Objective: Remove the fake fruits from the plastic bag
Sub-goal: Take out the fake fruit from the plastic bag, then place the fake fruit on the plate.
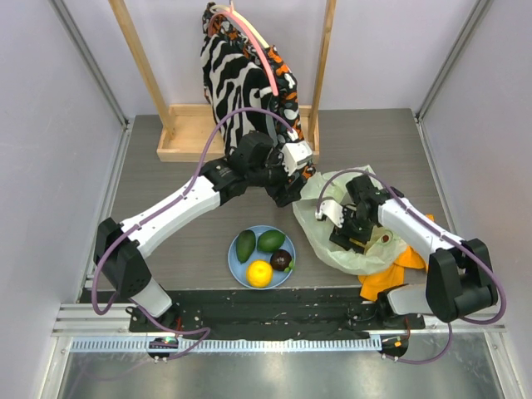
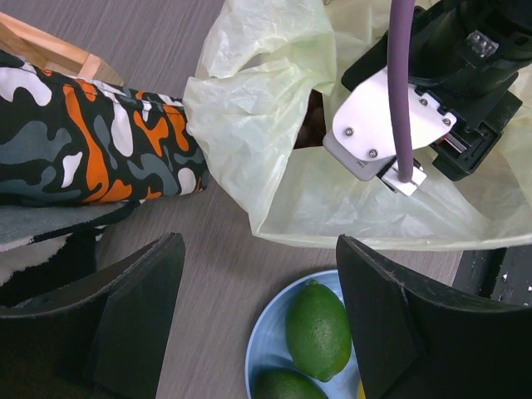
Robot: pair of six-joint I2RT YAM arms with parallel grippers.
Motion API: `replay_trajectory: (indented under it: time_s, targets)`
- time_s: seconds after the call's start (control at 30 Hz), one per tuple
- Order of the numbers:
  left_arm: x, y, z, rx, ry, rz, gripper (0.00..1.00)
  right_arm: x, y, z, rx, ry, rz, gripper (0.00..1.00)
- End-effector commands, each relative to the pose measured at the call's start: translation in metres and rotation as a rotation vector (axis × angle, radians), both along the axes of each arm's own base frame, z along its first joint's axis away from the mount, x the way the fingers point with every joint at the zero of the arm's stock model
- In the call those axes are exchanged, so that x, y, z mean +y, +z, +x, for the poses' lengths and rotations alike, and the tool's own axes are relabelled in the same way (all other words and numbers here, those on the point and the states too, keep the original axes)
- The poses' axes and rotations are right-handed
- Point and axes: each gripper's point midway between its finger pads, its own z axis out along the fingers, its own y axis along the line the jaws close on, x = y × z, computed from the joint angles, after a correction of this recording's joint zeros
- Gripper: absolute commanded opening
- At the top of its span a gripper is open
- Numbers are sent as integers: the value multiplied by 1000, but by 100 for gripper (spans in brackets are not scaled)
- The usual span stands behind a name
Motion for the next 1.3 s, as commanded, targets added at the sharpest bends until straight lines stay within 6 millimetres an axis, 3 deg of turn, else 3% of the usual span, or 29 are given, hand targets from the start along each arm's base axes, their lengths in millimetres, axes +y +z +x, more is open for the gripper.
replay_trajectory:
  time_s: [0.0, 0.07, 0.1, 0.17, 0.23, 0.27, 0.3, 0.37, 0.4, 0.5, 0.73, 0.83, 0.97, 1.1, 1.17, 1.27]
  targets:
    - [-5, 9, 7, -30, -4, -36, 78, -19, -9, -11, 25, 71, -122, 74]
    - [-5, 10, 7, -32, -6, -37, 78, -24, -9, -6, -4, 74, -159, 67]
    - [-5, 10, 7, -31, -5, -38, 78, -25, -7, -4, -18, 72, -161, 51]
    - [-6, 9, 7, -27, -7, -38, 78, -19, 2, 1, -45, 73, -133, 39]
    - [-5, 8, 8, -27, -5, -35, 79, 0, 31, 14, -113, 81, -34, 33]
    - [-6, 9, 7, -29, -8, -38, 78, 5, 43, 10, -106, 90, 2, 32]
    - [-7, 9, 8, -30, -6, -38, 79, 16, 71, 19, -167, 100, 60, 32]
    - [-6, 9, 8, -29, -7, -36, 78, 31, 97, 11, -170, 115, 158, 30]
    - [-7, 9, 8, -30, -9, -36, 78, 37, 123, 16, -230, 117, 198, 29]
    - [-7, 10, 10, -37, -7, -36, 78, 47, 161, 13, -268, 100, 278, 28]
    - [-8, 15, 13, -50, 1, -37, 78, 71, 214, 17, -344, 70, 449, 28]
    - [1, 26, 21, -92, 48, -32, 78, 91, 223, 17, -316, 98, 519, 28]
    - [22, 45, 32, -141, 141, -40, 78, 131, 204, 14, -294, 242, 503, 28]
    - [58, 66, 45, -177, 264, -64, 78, 176, 183, -1, -253, 432, 458, 29]
    - [74, 68, 51, -160, 332, -82, 78, 189, 177, -4, -245, 496, 445, 29]
    - [109, 79, 64, -164, 469, -120, 81, 210, 161, 4, -221, 565, 436, 29]
